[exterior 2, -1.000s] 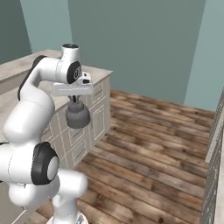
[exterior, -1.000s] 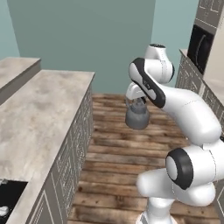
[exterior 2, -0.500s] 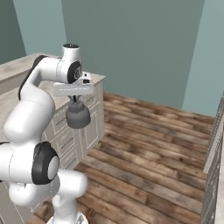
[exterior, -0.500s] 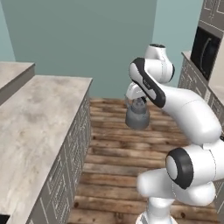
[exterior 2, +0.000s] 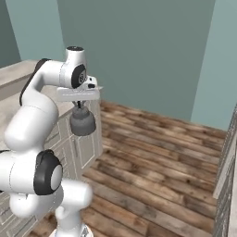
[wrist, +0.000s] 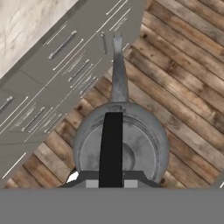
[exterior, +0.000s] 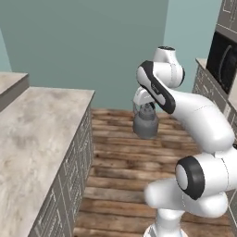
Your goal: The kettle is done boiling. Turn off the stove, then wait for 300 timesteps before moving the kettle to the dining table.
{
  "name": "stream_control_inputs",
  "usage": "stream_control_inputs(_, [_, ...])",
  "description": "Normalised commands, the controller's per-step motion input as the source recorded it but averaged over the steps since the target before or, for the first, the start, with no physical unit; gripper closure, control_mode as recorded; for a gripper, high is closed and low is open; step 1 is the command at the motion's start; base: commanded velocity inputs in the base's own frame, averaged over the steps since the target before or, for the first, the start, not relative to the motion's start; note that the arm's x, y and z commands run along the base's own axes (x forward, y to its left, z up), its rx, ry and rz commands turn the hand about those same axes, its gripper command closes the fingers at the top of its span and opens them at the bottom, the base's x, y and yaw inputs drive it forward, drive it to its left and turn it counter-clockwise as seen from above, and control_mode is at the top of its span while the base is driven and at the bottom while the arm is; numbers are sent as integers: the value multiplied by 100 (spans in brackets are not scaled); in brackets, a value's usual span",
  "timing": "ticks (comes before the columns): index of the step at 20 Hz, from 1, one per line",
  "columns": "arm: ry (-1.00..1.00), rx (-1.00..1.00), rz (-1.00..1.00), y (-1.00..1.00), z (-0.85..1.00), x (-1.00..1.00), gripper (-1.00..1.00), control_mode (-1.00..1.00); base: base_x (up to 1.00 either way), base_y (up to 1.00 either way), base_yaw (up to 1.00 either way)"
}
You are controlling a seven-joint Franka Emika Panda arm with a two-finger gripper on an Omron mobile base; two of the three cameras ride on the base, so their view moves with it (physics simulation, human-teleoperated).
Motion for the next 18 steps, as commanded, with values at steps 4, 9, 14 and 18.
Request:
stream_control_inputs(4, [0,0,0,0,0,0,100,100,75,-1,0])
stream_control_inputs(9, [0,0,0,0,0,0,100,100,76,-1,0])
stream_control_inputs(14, [0,0,0,0,0,0,100,100,76,0,1])
stream_control_inputs(18, [0,0,0,0,0,0,100,100,75,-2,3])
